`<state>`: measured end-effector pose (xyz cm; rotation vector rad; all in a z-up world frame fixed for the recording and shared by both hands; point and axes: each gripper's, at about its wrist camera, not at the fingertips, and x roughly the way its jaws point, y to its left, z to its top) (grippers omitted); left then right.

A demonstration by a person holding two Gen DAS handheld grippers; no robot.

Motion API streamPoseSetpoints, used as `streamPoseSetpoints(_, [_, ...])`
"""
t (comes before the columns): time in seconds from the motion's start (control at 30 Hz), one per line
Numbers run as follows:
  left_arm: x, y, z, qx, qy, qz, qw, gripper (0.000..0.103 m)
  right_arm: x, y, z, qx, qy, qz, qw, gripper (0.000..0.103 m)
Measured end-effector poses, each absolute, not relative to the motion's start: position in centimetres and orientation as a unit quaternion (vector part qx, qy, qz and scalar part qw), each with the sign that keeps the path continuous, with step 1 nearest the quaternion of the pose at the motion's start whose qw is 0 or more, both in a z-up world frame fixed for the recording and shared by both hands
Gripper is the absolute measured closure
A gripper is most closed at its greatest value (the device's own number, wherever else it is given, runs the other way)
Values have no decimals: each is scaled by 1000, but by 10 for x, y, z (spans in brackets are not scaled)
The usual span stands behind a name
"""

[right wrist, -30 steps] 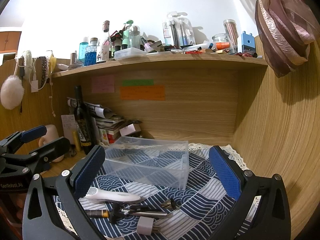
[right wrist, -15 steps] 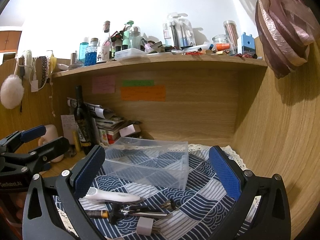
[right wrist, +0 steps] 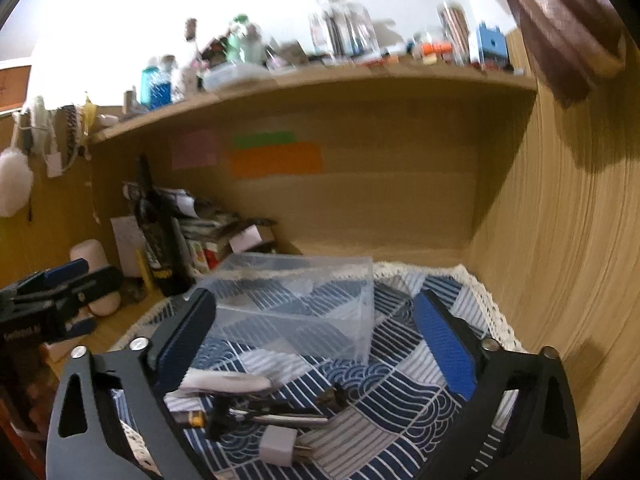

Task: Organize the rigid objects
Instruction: 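Grasp the white magnifier with the left gripper while the right gripper grasps the black round cap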

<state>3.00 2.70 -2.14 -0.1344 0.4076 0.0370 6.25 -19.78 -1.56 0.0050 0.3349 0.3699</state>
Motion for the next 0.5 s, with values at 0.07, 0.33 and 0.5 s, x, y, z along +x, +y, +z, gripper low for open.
streamPoseSetpoints(0.07, [39,35,-35,-73,230,29,970,17,73,-201,-25,4,189,181,965,16])
streamPoseSetpoints(0.33, [61,44,-99,-76,330,40,940,18,97,-209,-67,-7,264,178,948,20])
streamPoseSetpoints(0.5, [64,39,-130,-84,377,26,922,18,104,-215,-91,-14,308,171,936,20])
